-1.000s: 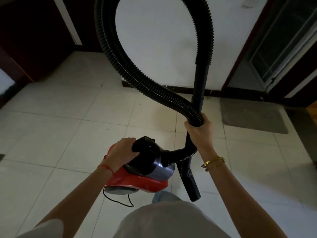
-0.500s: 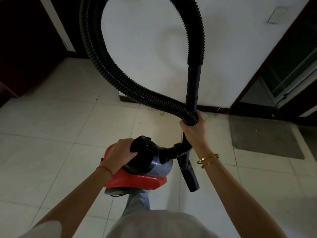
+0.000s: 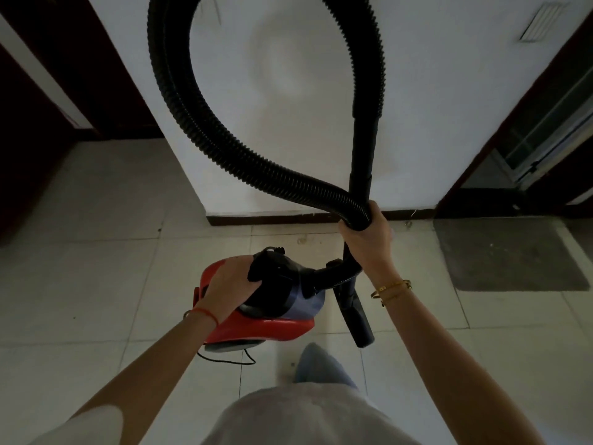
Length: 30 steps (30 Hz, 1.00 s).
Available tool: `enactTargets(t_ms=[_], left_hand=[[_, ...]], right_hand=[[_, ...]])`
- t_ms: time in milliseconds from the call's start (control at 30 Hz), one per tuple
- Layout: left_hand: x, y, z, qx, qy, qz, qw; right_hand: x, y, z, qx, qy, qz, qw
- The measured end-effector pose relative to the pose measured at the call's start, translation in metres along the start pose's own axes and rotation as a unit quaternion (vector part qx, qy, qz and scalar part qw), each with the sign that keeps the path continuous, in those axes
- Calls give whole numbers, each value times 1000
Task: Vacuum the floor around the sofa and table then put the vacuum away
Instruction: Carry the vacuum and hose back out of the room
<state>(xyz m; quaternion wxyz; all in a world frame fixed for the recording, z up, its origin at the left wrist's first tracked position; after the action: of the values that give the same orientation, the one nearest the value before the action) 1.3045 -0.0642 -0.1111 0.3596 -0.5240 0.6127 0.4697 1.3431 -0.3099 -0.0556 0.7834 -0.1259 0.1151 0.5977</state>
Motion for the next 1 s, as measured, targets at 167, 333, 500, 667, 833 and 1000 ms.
enactTargets(t_ms=[167, 333, 500, 667, 833, 1000], left_hand=[[-16, -76, 11, 20, 3, -9, 1000], [-15, -154, 22, 25, 3, -1, 1000], [7, -235, 36, 11, 32, 25, 999], [51, -316, 55, 10, 24, 48, 999], [132, -387, 83, 6, 49, 72, 996], [234, -459, 114, 15, 39, 86, 995]], right_hand=[[35, -70, 1, 3, 4, -7, 1000], [68, -142, -12, 13, 5, -11, 1000], [102, -211, -37, 38, 8, -1, 999], [143, -270, -88, 56, 19, -6, 998], [187, -318, -172, 80, 13, 3, 997], [236, -358, -274, 78, 32, 14, 996]])
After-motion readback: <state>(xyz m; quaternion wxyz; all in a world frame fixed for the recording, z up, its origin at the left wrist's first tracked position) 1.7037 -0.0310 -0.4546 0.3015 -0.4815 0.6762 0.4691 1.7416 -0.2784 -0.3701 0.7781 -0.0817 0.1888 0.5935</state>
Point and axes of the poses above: each hand's wrist, its own y-axis away from the middle knuckle, its own x-axis out of the palm, z = x × y, the point moved 5 cm from there along -y, towards the middle knuckle, and after that the axes turned 2 degrees about -y, right-handed, at the moved point
